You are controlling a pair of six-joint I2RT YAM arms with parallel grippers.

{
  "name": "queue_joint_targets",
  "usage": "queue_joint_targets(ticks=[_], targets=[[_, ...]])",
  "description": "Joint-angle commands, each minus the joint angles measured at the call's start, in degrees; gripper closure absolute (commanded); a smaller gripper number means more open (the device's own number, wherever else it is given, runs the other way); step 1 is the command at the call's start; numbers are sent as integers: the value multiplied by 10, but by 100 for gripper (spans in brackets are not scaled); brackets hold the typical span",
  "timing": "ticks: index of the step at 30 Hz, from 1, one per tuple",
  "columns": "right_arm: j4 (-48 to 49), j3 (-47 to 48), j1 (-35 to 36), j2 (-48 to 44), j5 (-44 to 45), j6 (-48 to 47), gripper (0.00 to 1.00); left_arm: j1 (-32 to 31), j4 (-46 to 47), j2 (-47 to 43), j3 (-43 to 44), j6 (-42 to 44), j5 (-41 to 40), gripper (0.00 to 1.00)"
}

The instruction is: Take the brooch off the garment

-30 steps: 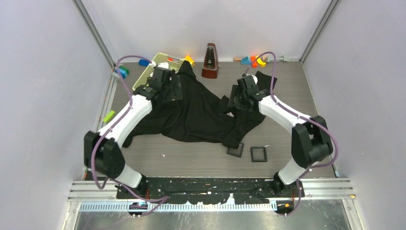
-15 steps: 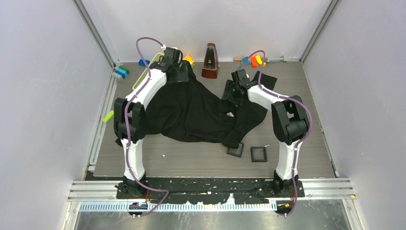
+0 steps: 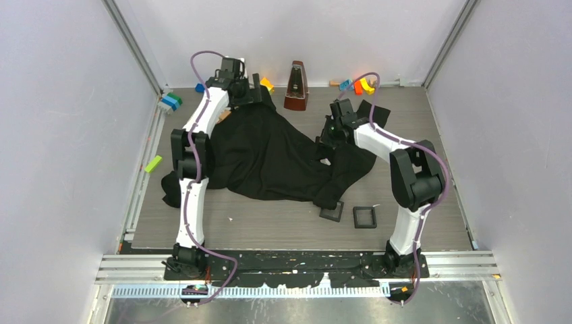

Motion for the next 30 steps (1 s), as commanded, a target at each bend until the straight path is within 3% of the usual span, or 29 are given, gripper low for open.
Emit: queue_joint_targets(ticks=[1, 5, 12, 16, 23, 24, 27, 30], targets=[[15, -8, 4, -75, -6, -6, 100, -8, 56, 19, 36, 39, 98, 7], [-6, -7, 4, -93, -8, -14, 100, -8, 58, 43, 58, 45, 132, 22], [-37, -1, 2, -125, 21, -29, 100, 7, 62, 4, 28, 42, 117, 91], [-45, 4, -10, -141, 29, -27, 100, 32, 100, -71, -34, 24, 117, 94], [-65, 33, -24, -147, 21, -25, 100, 41, 88, -158, -60, 35, 116, 77], [-65, 35, -24, -148, 20, -26, 100, 41, 81, -160, -60, 39, 117, 77], [-65, 34, -25, -148, 12, -22, 100, 41, 55, -157, -54, 51, 114, 97], [-65, 31, -25, -147, 4, -19, 100, 41, 25, -138, -38, 56, 122, 100]])
